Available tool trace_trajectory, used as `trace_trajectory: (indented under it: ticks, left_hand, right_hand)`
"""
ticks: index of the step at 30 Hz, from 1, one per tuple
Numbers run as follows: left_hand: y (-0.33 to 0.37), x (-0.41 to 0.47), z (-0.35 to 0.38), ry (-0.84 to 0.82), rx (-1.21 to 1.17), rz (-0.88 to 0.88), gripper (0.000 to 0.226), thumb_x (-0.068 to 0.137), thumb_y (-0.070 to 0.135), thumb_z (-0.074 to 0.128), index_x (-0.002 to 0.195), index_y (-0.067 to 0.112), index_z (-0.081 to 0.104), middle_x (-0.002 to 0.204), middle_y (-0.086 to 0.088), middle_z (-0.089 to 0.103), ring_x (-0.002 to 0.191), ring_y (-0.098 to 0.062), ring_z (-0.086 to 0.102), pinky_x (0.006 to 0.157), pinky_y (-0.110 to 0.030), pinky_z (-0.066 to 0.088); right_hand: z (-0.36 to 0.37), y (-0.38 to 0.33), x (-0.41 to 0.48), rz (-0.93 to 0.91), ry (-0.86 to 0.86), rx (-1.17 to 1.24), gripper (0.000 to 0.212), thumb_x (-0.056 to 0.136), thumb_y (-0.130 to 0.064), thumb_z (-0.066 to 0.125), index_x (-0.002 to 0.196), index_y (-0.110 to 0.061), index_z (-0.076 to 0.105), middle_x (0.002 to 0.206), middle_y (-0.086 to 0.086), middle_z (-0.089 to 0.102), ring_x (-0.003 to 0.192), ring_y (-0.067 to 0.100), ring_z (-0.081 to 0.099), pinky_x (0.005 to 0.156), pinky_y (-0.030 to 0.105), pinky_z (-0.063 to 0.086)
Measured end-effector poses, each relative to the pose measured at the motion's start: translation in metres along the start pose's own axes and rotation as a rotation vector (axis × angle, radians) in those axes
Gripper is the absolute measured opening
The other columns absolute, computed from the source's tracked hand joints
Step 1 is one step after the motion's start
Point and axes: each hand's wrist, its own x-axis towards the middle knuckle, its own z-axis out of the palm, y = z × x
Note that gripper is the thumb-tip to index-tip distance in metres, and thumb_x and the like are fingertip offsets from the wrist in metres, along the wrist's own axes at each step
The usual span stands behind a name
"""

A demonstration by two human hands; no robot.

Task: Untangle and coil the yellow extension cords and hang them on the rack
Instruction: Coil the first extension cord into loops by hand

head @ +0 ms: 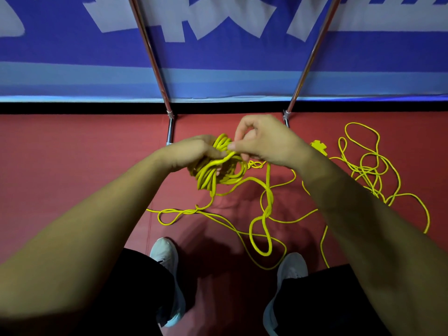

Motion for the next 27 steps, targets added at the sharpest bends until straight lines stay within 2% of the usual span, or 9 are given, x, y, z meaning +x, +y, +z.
trace_trajectory:
  ticks: [2, 4, 5, 8, 11, 15, 19, 22, 27]
  left_hand:
    - [-0.004, 0.001, -0.002, -0.041, -0.065, -0.004, 0.05, 0.092, 0.049, 0.059, 0.097, -0.001, 0.061, 0.074, -0.012, 0.064, 0.059, -0.02, 0.062, 0.053, -0.023, 0.05]
    - [-0.003, 0.001, -0.002, -0.113, 0.009, 0.039, 0.084, 0.077, 0.07, 0.064, 0.107, -0.009, 0.058, 0.078, -0.013, 0.062, 0.068, -0.023, 0.061, 0.06, -0.027, 0.051]
    - [-0.002, 0.001, -0.002, -0.147, 0.084, 0.077, 0.085, 0.072, 0.067, 0.07, 0.106, -0.01, 0.057, 0.077, -0.01, 0.062, 0.068, -0.021, 0.06, 0.06, -0.026, 0.05]
    - [0.003, -0.001, 0.001, -0.17, 0.339, 0.137, 0.044, 0.077, 0.035, 0.082, 0.093, 0.0, 0.059, 0.072, -0.003, 0.062, 0.062, -0.012, 0.056, 0.057, -0.022, 0.048]
    - [-0.002, 0.002, 0.001, -0.129, 0.424, 0.113, 0.024, 0.082, 0.018, 0.078, 0.092, 0.004, 0.062, 0.07, -0.004, 0.065, 0.06, -0.014, 0.058, 0.059, -0.027, 0.05]
    - [-0.001, -0.001, -0.008, -0.066, 0.317, 0.068, 0.033, 0.079, 0.024, 0.075, 0.093, -0.002, 0.059, 0.06, -0.007, 0.06, 0.053, -0.021, 0.055, 0.054, -0.026, 0.046]
    - [0.002, -0.003, -0.014, -0.075, 0.216, 0.082, 0.045, 0.072, 0.034, 0.074, 0.086, -0.005, 0.054, 0.059, -0.011, 0.055, 0.053, -0.024, 0.054, 0.052, -0.025, 0.045]
    - [0.002, -0.003, -0.015, -0.131, 0.183, 0.083, 0.059, 0.072, 0.038, 0.072, 0.083, -0.015, 0.049, 0.059, -0.014, 0.053, 0.053, -0.024, 0.053, 0.056, -0.029, 0.047]
    - [0.007, -0.007, -0.02, -0.11, 0.095, 0.097, 0.038, 0.075, 0.029, 0.073, 0.081, -0.005, 0.055, 0.057, -0.009, 0.054, 0.053, -0.024, 0.051, 0.06, -0.033, 0.044]
  right_hand:
    - [-0.004, 0.004, 0.003, 0.0, 0.091, -0.019, 0.017, 0.086, -0.013, 0.072, 0.082, -0.011, 0.056, 0.055, 0.01, 0.064, 0.037, 0.008, 0.043, 0.039, 0.02, 0.031]
    - [-0.005, 0.004, 0.005, 0.005, 0.132, -0.032, 0.016, 0.085, -0.015, 0.073, 0.083, -0.008, 0.059, 0.055, 0.009, 0.063, 0.038, 0.006, 0.045, 0.041, 0.018, 0.034]
    - [-0.005, 0.003, 0.005, 0.009, 0.132, -0.026, 0.017, 0.085, -0.017, 0.074, 0.084, -0.007, 0.06, 0.056, 0.008, 0.063, 0.039, 0.006, 0.046, 0.041, 0.017, 0.034]
    - [-0.008, 0.005, 0.006, 0.061, 0.059, 0.066, 0.018, 0.086, -0.019, 0.074, 0.088, -0.007, 0.061, 0.057, 0.009, 0.063, 0.041, 0.011, 0.042, 0.041, 0.02, 0.032]
    - [-0.014, 0.014, 0.006, 0.116, -0.108, 0.117, 0.011, 0.088, -0.011, 0.07, 0.09, -0.005, 0.061, 0.056, 0.007, 0.057, 0.044, 0.015, 0.04, 0.045, 0.026, 0.031]
    - [-0.022, 0.019, 0.005, 0.109, -0.183, 0.087, 0.007, 0.088, -0.002, 0.067, 0.093, -0.003, 0.063, 0.063, 0.007, 0.061, 0.056, 0.017, 0.054, 0.059, 0.033, 0.043]
    - [-0.03, 0.022, 0.005, 0.117, -0.144, 0.093, 0.01, 0.086, -0.003, 0.07, 0.09, -0.003, 0.061, 0.063, 0.009, 0.062, 0.057, 0.02, 0.058, 0.057, 0.029, 0.047]
    - [-0.031, 0.026, 0.005, 0.11, -0.113, 0.08, 0.016, 0.082, -0.008, 0.075, 0.087, -0.002, 0.061, 0.062, 0.011, 0.061, 0.057, 0.023, 0.058, 0.058, 0.031, 0.048]
    - [-0.031, 0.029, 0.006, 0.092, -0.055, 0.062, 0.022, 0.079, -0.018, 0.08, 0.079, -0.007, 0.061, 0.058, 0.01, 0.058, 0.055, 0.024, 0.058, 0.064, 0.04, 0.044]
